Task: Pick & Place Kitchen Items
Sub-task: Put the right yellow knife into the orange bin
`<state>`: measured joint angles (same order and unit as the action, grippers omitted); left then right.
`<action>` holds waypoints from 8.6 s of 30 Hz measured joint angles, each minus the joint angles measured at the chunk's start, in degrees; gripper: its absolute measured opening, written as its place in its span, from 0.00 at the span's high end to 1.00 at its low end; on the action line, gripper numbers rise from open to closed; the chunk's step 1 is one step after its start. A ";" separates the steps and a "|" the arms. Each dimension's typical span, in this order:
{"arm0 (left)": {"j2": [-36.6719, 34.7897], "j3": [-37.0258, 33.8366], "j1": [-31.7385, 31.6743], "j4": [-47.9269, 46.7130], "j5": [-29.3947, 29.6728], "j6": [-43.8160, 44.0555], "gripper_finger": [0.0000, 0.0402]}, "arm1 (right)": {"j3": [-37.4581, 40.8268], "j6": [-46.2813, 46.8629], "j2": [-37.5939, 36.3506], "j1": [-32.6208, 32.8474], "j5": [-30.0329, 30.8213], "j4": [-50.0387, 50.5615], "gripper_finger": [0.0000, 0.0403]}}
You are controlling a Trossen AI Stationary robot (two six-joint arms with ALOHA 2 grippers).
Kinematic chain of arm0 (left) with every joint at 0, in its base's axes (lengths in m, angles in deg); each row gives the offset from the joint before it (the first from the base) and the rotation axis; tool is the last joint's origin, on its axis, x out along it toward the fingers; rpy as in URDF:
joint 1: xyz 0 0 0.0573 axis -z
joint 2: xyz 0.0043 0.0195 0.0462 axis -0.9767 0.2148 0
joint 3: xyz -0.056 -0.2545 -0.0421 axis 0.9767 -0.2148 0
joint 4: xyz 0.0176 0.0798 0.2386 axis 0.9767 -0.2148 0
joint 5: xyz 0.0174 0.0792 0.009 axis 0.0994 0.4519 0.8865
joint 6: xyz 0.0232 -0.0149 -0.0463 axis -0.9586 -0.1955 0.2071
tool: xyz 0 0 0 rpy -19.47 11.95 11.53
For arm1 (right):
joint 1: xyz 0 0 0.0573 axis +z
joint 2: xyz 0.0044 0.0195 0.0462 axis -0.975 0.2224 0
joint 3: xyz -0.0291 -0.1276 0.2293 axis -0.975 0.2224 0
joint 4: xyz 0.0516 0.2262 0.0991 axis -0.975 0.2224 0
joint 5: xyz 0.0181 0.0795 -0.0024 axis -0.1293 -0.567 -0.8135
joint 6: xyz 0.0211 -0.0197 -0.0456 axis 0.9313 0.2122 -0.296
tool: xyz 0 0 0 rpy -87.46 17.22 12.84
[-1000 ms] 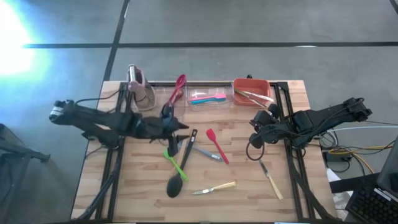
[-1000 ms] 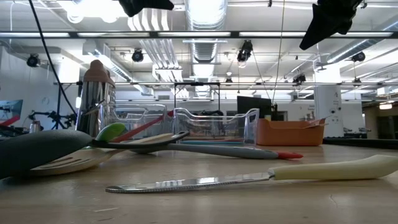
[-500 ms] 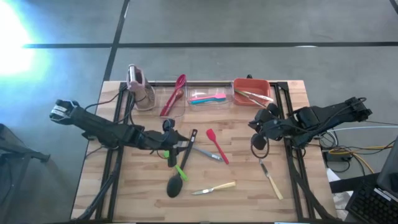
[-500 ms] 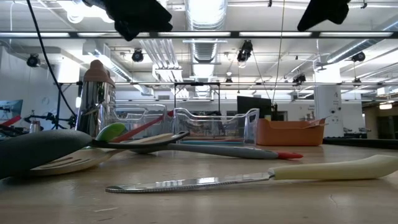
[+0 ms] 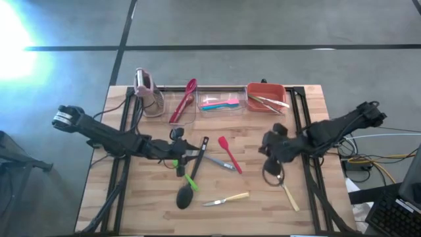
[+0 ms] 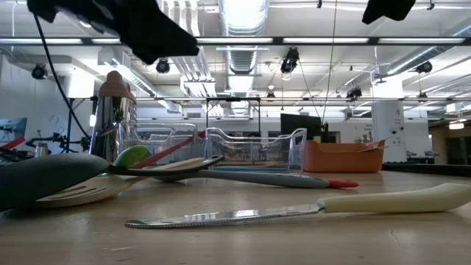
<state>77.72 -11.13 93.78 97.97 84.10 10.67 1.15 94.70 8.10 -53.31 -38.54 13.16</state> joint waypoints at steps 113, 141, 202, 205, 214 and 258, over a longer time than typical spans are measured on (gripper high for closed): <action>-0.11 -9.30 -6.38 10.31 4.18 -6.61 0.69 | 32.64 75.71 16.08 24.65 -38.30 -26.36 0.40; -0.11 -9.33 -6.43 9.12 4.20 -5.98 0.69 | 32.29 84.01 16.10 29.00 -40.49 -31.73 0.40; -0.11 -14.07 -10.89 22.90 -6.15 -0.94 0.69 | 28.53 67.23 18.18 24.31 -22.60 -28.22 0.86; -0.11 -15.62 -12.72 27.12 -10.99 1.52 0.69 | 28.55 65.51 17.95 23.66 -20.59 -28.03 0.86; 1.12 -17.44 -14.62 27.56 -16.93 5.50 0.69 | 28.72 60.26 17.11 19.74 -19.30 -26.67 0.86; 40.25 36.79 -13.39 -20.88 -27.80 -28.26 0.68 | 29.01 37.06 16.98 9.34 -17.71 -32.12 0.86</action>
<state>117.98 25.67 80.39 77.09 56.29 -17.59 30.17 131.76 25.07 -43.97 -56.25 -18.96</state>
